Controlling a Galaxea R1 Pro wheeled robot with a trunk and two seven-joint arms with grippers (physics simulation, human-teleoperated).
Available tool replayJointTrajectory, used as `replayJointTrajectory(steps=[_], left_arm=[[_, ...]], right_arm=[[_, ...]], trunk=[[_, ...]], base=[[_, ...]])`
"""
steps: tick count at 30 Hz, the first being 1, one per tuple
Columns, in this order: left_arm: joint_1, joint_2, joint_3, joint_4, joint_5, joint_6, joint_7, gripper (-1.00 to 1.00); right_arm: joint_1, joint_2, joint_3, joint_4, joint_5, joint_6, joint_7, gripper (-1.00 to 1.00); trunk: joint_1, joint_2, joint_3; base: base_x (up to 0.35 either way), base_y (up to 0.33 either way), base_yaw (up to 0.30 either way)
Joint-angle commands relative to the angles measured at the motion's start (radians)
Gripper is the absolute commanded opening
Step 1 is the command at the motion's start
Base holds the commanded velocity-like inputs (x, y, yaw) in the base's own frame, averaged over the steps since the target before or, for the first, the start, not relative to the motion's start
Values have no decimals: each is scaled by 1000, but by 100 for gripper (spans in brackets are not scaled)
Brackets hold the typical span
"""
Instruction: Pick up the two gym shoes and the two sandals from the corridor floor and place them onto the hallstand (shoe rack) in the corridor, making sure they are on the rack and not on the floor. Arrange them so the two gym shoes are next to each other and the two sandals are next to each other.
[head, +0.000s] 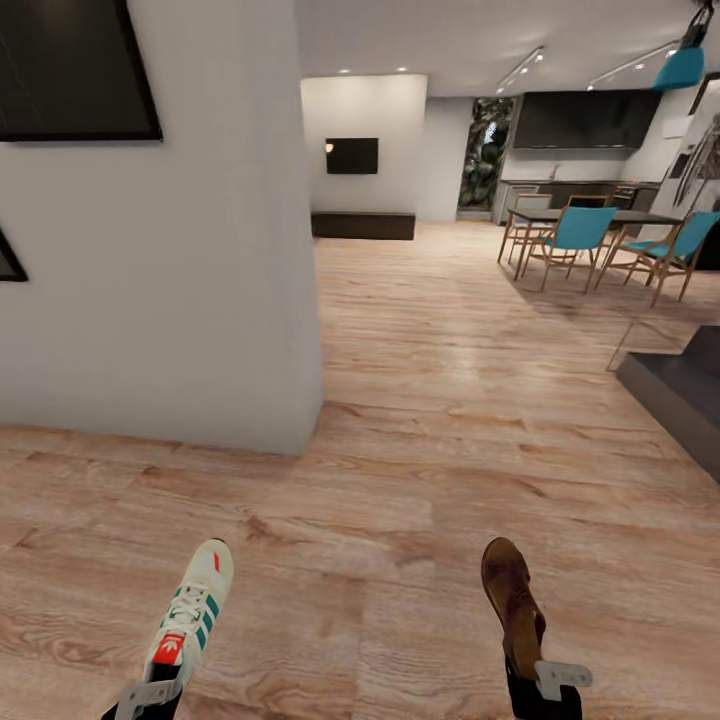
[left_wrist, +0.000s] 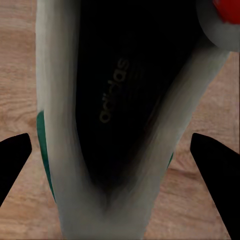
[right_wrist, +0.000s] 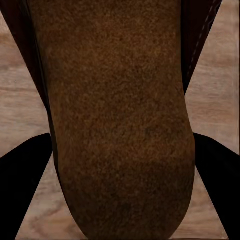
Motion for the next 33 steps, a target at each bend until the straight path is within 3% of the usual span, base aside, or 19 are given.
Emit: replayJointTrajectory(steps=[1, 14, 33], left_arm=[[-1, 0, 9, -1, -3, -3, -6, -100], [-1, 1, 10, -1, 1, -3, -5, -100], [-1, 1, 12, -1, 2, -3, -5, -100]], right_arm=[[-1, 1, -5, 2, 10, -3, -3, -100], [-1, 1, -5, 2, 10, -3, -2, -100], [-1, 1, -5, 2, 10, -3, -1, -100]], trunk=[[0, 0, -1], [0, 0, -1], [0, 0, -1]], base=[[5, -267, -267], [1, -264, -267], [0, -17, -267]])
